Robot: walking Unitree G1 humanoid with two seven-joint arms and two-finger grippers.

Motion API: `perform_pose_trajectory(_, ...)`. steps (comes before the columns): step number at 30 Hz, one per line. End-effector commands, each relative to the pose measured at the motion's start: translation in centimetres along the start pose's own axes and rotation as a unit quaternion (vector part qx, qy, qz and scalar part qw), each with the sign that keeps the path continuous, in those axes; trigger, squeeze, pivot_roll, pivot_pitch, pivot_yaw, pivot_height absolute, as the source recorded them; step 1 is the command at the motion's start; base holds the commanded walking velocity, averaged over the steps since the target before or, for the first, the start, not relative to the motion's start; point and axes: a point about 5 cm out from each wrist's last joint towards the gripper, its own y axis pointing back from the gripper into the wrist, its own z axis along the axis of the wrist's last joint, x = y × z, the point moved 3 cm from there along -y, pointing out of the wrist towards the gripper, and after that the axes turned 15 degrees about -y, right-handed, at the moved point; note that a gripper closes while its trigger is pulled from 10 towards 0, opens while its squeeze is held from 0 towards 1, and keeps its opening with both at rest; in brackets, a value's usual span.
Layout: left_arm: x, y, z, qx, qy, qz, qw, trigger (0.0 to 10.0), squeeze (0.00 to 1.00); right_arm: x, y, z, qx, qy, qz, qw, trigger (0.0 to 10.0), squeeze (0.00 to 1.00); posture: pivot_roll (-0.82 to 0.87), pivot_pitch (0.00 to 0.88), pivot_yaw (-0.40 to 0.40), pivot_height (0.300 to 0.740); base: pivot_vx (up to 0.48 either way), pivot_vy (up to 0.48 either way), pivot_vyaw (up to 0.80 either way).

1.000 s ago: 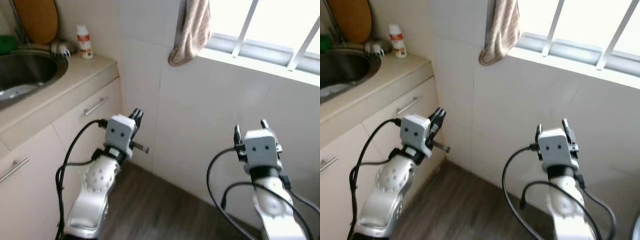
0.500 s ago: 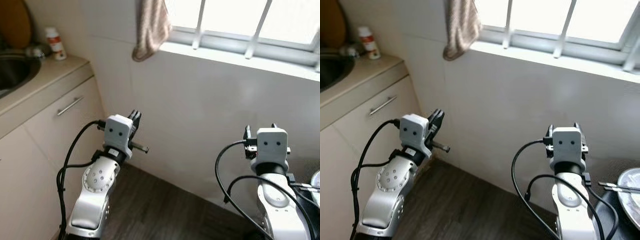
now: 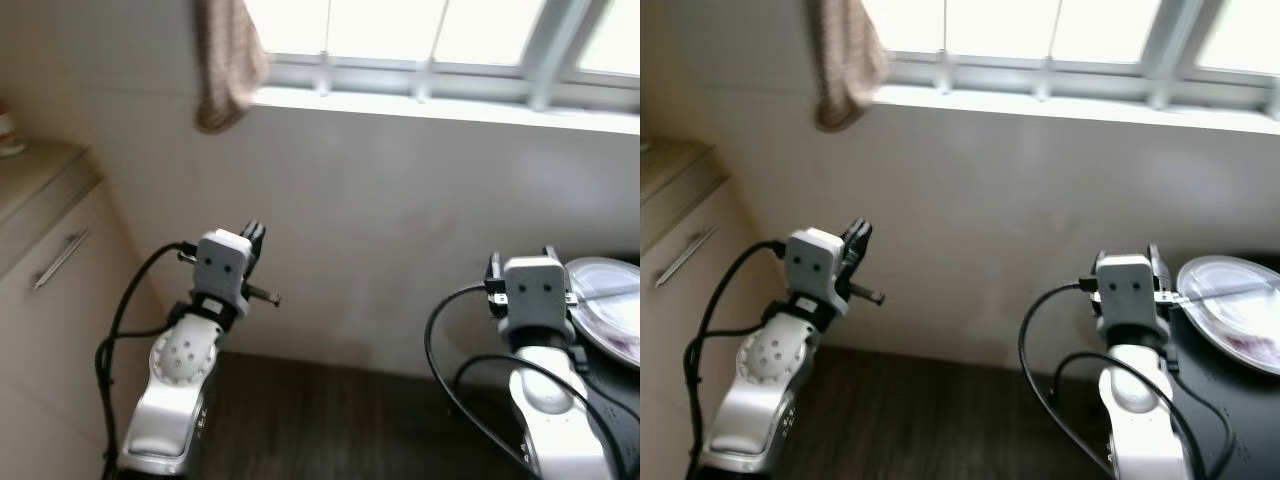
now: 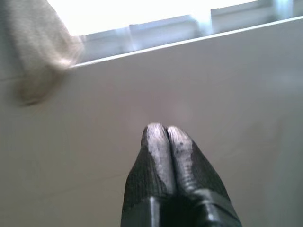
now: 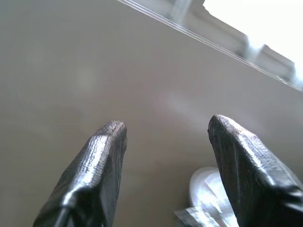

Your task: Kitchen organization

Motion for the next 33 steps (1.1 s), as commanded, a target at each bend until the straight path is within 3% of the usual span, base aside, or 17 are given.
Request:
perform_pose_trajectory(1,-0.5,0.0,0.0,0.000,0.000,-0.007,1.000,10.0,0.00,-0.3,-0.1,0.0,-0.003,0.014,-0.006,1.000,10.0,0.00,0.12,0.000,-0.041,0.740,0.000,0.000,-0.80)
perform_pose_trajectory(8,-0.5,0.0,-0.2,0.007,-0.012,-0.009,1.000,10.0,0.00,0.1,-0.1,-0.4,0.002,0.027,0.019,0.999,10.0,0.00,0.12,0.000,-0.040,0.740,0.000,0.000,-0.80)
perform_pose_trajectory(13,-0.6,-0.2,-0.3,0.009,-0.018,-0.012,1.000,10.0,0.00,0.4,-0.6,-0.6,0.025,-0.072,0.018,0.997,10.0,0.00,0.12,0.000,-0.040,0.740,0.000,0.000,-0.27)
perform_pose_trajectory(22,-0.4,-0.2,-0.3,0.009,-0.015,-0.004,1.000,10.0,0.00,0.6,-1.1,-0.2,0.016,-0.070,0.023,0.997,10.0,0.00,0.12,0.000,-0.042,0.740,0.000,-0.344,0.00)
perform_pose_trajectory(33,-0.2,-0.2,0.0,-0.001,0.002,0.002,1.000,10.0,0.00,1.8,-1.2,0.1,0.010,-0.064,0.053,0.997,10.0,0.00,0.12,0.000,-0.043,0.740,0.031,0.000,0.00)
